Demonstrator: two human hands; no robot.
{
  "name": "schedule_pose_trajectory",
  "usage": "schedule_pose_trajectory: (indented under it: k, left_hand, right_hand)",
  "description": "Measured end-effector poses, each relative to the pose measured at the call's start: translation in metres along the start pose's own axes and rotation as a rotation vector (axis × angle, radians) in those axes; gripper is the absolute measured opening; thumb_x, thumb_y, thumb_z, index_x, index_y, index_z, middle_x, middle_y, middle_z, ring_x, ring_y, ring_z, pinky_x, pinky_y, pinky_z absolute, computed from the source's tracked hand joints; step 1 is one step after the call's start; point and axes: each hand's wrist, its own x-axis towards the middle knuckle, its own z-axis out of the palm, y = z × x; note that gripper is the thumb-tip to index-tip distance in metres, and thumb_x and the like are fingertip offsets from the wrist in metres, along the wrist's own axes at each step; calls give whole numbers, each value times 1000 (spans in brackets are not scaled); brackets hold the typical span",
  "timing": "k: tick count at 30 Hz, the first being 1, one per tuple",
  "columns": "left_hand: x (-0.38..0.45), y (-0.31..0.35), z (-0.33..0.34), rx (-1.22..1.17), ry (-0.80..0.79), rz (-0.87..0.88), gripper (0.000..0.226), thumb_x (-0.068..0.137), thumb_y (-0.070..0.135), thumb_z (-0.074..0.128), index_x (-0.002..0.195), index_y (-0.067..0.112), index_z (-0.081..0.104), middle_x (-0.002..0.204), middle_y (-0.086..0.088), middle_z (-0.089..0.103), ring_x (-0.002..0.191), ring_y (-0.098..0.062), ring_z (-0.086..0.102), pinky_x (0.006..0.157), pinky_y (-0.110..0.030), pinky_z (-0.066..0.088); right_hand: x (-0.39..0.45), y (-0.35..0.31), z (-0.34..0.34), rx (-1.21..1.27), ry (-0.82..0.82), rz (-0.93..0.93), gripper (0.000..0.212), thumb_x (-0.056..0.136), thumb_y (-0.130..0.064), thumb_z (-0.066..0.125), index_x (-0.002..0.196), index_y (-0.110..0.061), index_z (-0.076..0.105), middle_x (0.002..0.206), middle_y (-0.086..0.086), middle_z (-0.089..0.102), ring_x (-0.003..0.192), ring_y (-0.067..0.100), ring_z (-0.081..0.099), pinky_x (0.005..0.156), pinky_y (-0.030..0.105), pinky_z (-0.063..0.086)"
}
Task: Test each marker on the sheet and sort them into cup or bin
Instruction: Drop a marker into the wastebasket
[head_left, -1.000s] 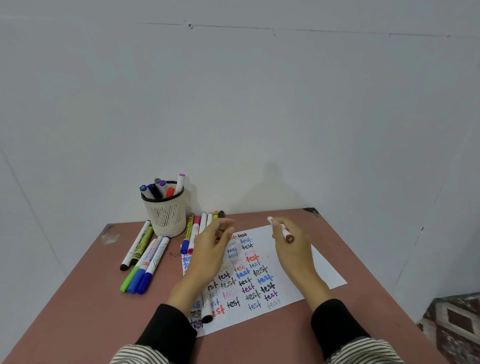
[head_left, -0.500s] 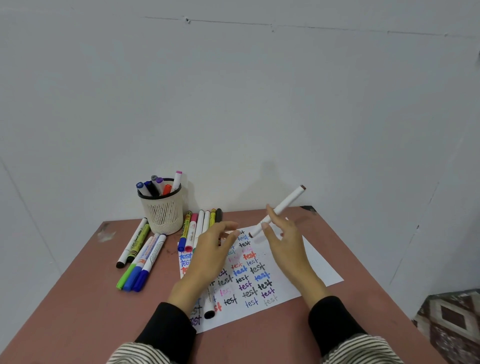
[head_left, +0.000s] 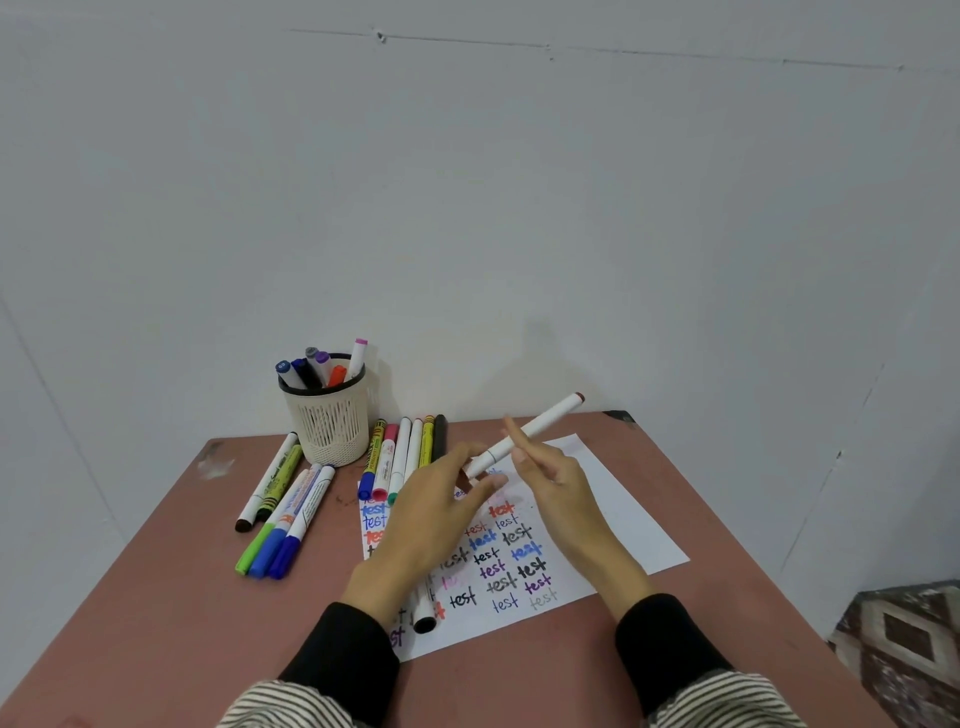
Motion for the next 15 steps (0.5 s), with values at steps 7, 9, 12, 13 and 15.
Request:
schedule_pose_trajectory:
  k: [7, 9, 12, 13, 15]
  left_hand:
    - [3, -8, -8, 18, 175, -35, 15, 102, 33, 42, 101, 31, 56, 71, 10, 55, 59, -8, 47, 54, -25, 37]
    - [4, -11, -11, -32, 190, -41, 15, 104, 30, 41, 98, 31, 55, 71, 9, 53, 61, -9, 47, 56, -28, 39]
    - [2, -6, -9, -6, 99, 3, 14, 103, 30, 42, 105, 27, 55, 78, 11, 50, 66, -6, 44, 58, -19, 32]
    - [1, -3, -7, 23, 65, 24, 16, 102, 31, 42, 108, 25, 55, 82, 11, 50, 68, -5, 44, 59, -18, 31]
    - [-2, 0, -3, 101, 11, 76, 18, 102, 30, 41, 113, 23, 53, 90, 11, 49, 75, -5, 43, 63, -19, 32]
  right_hand:
    - [-4, -11, 2, 61, 178, -51, 55, 100, -21, 52, 145, -45, 33, 126, -18, 57, 106, -28, 46, 81, -5, 33]
    - [-2, -11, -2, 142, 282, -18, 63, 96, -27, 58, 150, -38, 27, 119, -14, 63, 107, -21, 51, 91, 2, 37]
    - [2, -16, -7, 344, 279, 167, 48, 82, -44, 66, 123, -21, 59, 101, -8, 64, 92, 9, 63, 82, 27, 50]
    - [2, -18, -8, 407, 245, 214, 40, 79, -47, 67, 106, -18, 64, 87, -6, 60, 75, 10, 58, 68, 25, 47]
    - [2, -17, -10, 499, 190, 277, 36, 79, -48, 69, 92, -15, 61, 64, -4, 45, 52, 10, 37, 51, 23, 30]
